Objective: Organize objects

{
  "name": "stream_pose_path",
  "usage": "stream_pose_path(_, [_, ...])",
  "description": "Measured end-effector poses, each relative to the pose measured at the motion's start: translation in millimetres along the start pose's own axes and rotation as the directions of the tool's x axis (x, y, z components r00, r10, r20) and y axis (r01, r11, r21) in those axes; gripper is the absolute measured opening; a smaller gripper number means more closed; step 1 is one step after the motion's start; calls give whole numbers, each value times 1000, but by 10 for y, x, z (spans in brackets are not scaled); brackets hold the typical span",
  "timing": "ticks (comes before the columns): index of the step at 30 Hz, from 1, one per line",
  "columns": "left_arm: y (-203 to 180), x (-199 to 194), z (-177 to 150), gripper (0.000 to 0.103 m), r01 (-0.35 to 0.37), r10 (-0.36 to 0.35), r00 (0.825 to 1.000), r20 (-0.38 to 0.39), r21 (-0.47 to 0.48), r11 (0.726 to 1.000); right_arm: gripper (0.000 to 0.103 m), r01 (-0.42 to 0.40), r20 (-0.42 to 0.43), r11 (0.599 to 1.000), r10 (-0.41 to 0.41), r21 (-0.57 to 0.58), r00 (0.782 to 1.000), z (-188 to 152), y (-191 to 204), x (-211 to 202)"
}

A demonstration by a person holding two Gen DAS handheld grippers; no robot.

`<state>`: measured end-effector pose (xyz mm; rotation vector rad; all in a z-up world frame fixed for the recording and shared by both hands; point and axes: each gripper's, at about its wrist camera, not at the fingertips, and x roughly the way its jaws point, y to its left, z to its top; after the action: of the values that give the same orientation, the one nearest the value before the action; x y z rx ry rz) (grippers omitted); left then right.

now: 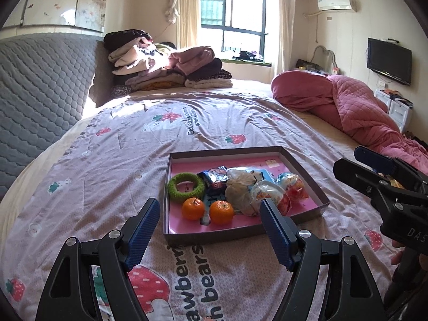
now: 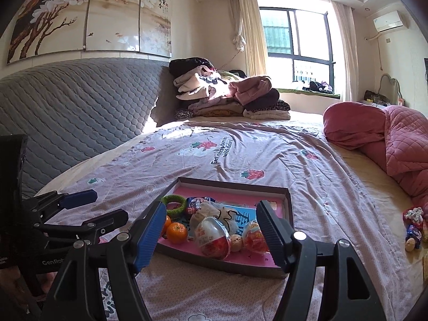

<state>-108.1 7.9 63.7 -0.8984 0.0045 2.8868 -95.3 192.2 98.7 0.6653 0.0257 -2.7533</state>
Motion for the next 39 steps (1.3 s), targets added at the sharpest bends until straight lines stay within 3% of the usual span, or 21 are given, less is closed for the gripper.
stream_pose_path(26, [99,303,-541,78,-15,7,991,-134,-59,998,69,50,-92,999,-48,21,995,-516,-124,81])
stream_pose_path(31, [91,383,-632,78,-44,35,987,-159,-52,998,69,52,-112,998,-49,24,992,-620,-141,126])
stream_pose_path(39, [96,406,-707,78,-66,59,988,-142,-45,997,69,60,-138,998,-55,31,989,-783,-153,193])
